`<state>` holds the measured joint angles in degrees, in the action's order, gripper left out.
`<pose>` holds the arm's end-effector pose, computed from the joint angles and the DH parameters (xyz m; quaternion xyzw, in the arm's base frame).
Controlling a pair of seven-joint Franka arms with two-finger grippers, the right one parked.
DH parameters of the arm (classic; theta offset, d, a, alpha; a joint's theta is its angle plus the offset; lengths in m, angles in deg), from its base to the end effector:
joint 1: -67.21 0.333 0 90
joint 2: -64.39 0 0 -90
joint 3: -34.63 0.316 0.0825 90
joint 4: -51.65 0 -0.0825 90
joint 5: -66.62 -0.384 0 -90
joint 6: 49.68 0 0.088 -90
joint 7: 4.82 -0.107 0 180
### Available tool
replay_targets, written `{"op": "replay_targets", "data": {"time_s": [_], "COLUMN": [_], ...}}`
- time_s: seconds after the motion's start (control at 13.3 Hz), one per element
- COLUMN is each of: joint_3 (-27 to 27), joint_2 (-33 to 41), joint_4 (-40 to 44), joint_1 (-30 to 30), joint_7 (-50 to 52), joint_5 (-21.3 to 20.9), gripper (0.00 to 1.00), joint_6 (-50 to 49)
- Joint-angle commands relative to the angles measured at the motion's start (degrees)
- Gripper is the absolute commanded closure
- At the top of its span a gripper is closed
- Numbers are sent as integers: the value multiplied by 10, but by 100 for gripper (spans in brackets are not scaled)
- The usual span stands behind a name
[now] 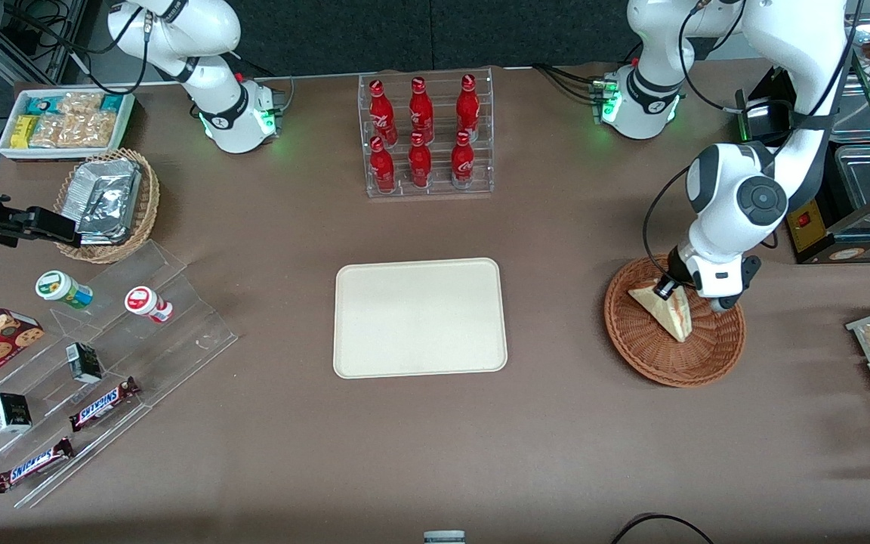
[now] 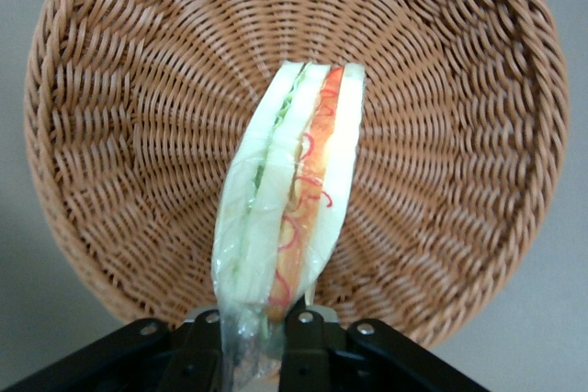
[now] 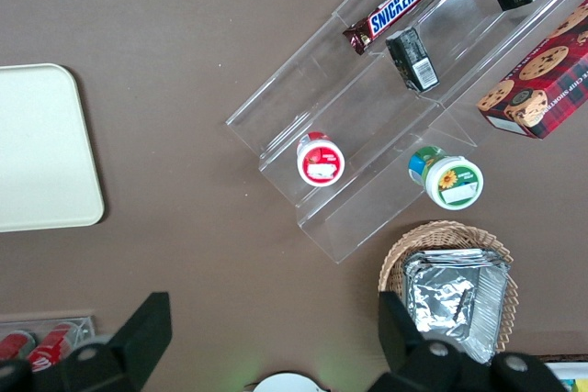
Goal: Place sandwich from basket to tray
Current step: 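Carry the sandwich with the left gripper over to the cream tray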
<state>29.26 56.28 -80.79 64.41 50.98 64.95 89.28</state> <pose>0.5137 -0.0738 0.2810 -0.9191 -0.3939 0.0100 0.0095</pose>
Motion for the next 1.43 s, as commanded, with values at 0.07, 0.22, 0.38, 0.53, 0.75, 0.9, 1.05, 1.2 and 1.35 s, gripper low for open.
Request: {"op": "replay_targets", "data": {"time_s": [0.07, 0.22, 0.38, 0.53, 0.75, 0.9, 1.05, 1.2, 1.35], "joint_3": [-51, -90, -137, -186, -242, -274, -286, -285, -285], "joint_2": [20, 17, 6, -3, -48, -96, -152, -210, -245], "joint_4": [117, 185, 233, 248, 293, 329, 375, 433, 446], "joint_1": [-2, -2, -2, -2, -2, -3, -34, -65, -94], "joint_7": [0, 2, 11, 11, 14, 20, 21, 39, 73], "joint_5": [-99, -98, -92, -94, -99, -102, -114, -136, -175], "gripper": [100, 100, 100, 100, 100, 100, 100, 100, 100], "joint_6": [-222, -298, -336, -340, -337, -335, -331, -331, -330]}}
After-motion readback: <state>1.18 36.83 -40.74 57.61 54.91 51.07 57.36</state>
